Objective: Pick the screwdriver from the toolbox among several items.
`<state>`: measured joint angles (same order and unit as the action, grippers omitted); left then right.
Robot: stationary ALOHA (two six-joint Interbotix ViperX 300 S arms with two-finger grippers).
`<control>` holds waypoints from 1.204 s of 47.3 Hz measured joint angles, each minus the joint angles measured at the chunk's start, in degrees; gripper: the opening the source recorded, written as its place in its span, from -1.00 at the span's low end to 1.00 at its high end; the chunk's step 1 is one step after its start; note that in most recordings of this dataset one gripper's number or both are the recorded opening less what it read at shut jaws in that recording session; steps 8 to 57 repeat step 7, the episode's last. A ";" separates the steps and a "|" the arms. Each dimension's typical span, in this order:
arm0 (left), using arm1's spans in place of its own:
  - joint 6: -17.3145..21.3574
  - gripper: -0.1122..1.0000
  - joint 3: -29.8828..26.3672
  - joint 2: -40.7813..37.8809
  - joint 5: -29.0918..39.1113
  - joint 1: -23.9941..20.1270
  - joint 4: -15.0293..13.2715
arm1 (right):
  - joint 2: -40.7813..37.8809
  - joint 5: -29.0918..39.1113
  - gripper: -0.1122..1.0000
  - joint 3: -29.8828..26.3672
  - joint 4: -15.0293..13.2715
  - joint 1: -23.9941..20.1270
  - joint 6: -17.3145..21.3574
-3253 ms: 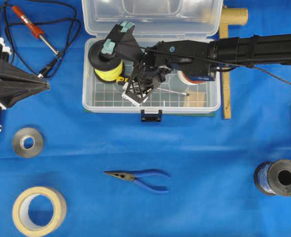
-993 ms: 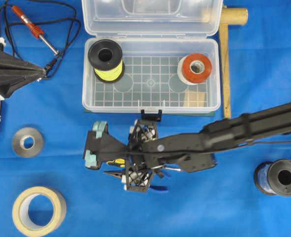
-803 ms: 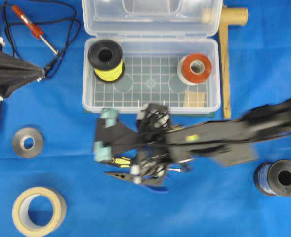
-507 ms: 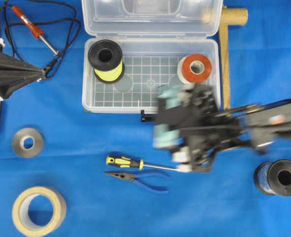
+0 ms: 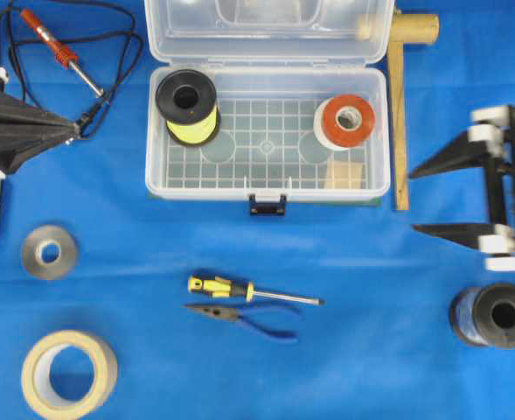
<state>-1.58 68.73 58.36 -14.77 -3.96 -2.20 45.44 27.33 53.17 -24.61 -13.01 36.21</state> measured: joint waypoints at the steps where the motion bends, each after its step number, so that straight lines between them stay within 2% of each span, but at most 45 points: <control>1: -0.09 -0.79 0.09 0.00 0.00 0.00 0.00 | 1.23 -0.26 0.55 1.05 -0.18 -0.09 0.00; 7: 0.00 -0.79 0.26 -0.09 0.00 0.00 0.09 | 7.29 -1.76 0.55 6.94 -0.53 1.32 0.00; 57: 0.00 -0.79 0.26 -0.09 0.00 0.00 0.09 | 7.29 -1.76 0.55 6.94 -0.53 1.32 0.00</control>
